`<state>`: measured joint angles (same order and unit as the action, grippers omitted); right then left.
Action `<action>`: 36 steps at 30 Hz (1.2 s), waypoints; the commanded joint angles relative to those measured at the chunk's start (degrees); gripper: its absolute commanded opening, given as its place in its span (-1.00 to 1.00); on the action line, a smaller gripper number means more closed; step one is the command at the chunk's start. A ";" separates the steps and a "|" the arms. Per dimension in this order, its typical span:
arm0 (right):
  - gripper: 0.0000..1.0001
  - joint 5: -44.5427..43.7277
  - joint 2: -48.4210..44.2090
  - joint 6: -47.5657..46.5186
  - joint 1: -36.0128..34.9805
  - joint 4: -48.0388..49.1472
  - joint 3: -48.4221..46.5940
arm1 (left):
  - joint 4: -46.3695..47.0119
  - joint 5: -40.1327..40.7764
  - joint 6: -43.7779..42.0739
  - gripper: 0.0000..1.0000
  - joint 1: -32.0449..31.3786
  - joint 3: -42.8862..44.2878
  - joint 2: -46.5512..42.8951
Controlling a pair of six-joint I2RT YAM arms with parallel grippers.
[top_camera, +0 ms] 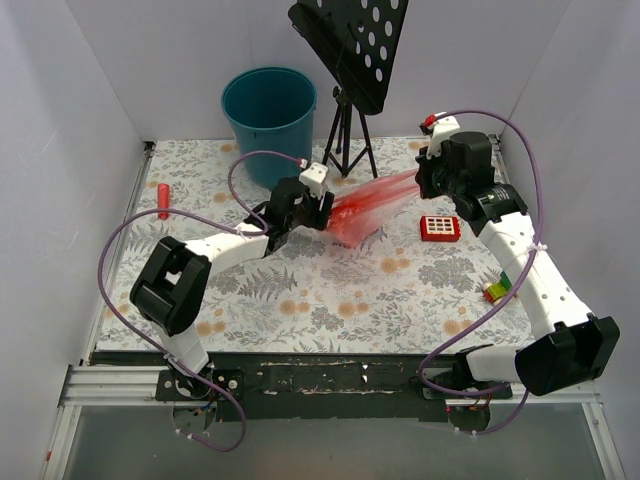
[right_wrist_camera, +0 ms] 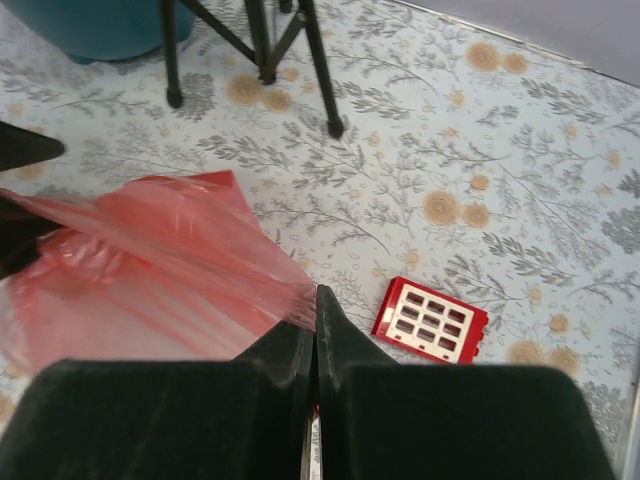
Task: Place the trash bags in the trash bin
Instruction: Unfold the trash bag at the center of the board.
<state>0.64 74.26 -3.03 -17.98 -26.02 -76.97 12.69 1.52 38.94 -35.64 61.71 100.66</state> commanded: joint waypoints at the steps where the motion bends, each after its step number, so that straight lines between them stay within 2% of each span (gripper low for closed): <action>1: -0.97 -12.13 -1.05 -2.50 0.84 5.45 -0.46 | -5.91 -6.15 -3.16 0.21 1.18 0.95 -7.40; 4: -0.97 -18.12 -0.96 -3.65 1.28 6.51 -0.64 | -10.56 -15.37 -6.40 0.21 1.54 3.23 -10.04; 5: -0.97 -19.61 -1.05 -3.57 1.45 6.77 -0.38 | -13.88 -17.15 -8.68 0.15 1.54 4.37 -10.66; 8: -0.97 -21.03 -1.22 -4.44 1.63 7.03 0.15 | -22.06 -17.34 -12.12 -0.03 1.62 7.89 -11.54; 10: -0.97 -20.43 -1.57 -5.23 1.72 7.56 1.20 | -25.94 -16.90 -14.06 -0.25 2.15 9.38 -12.15; 14: -0.97 -16.49 -2.01 -4.54 1.98 7.04 2.61 | -28.60 -22.07 -13.11 -0.98 3.64 9.92 -14.43; 15: -0.96 -11.59 -1.84 -4.10 2.16 6.34 2.44 | -28.34 -23.91 -12.49 -1.00 3.73 10.09 -15.14; 16: -0.75 -6.15 -1.84 -3.57 2.24 5.38 2.18 | -27.81 -25.85 -11.79 -1.00 3.73 10.18 -15.67; 18: -0.16 7.38 -1.75 -1.47 2.33 4.84 1.74 | -26.23 -26.40 -7.24 -1.00 3.73 10.97 -15.85; 21: 0.33 16.57 -0.79 -0.31 2.33 4.40 -0.36 | -26.39 -20.44 -0.20 -1.00 3.73 14.30 -14.01; 23: 0.41 12.92 0.27 -2.15 2.33 3.35 -2.65 | -28.32 -18.32 1.31 -1.00 3.82 17.20 -12.25; 26: 0.42 8.85 -0.25 -7.23 2.42 2.38 -6.08 | -30.44 -16.46 3.94 -1.00 4.08 21.42 -10.32; 27: 0.42 11.28 -1.39 -9.69 2.42 2.73 -6.44 | -31.05 -16.29 5.17 -1.00 4.35 22.48 -9.79; 31: 0.39 35.26 -10.16 -21.39 1.81 6.93 -1.36 | -33.25 -17.60 7.73 -1.00 4.52 25.47 -8.47; 32: 0.39 36.26 -11.75 -21.75 0.76 8.60 0.66 | -33.60 -17.86 8.08 -1.00 4.52 25.91 -8.29; 36: 0.41 36.37 -13.26 -34.21 -6.44 0.46 1.29 | -35.01 -17.78 9.49 -1.00 4.87 27.06 -7.59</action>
<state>29.04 63.26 -23.09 -18.83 -22.94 -76.88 -19.14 -16.56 45.58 -31.29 86.13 92.79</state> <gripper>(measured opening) 0.696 0.009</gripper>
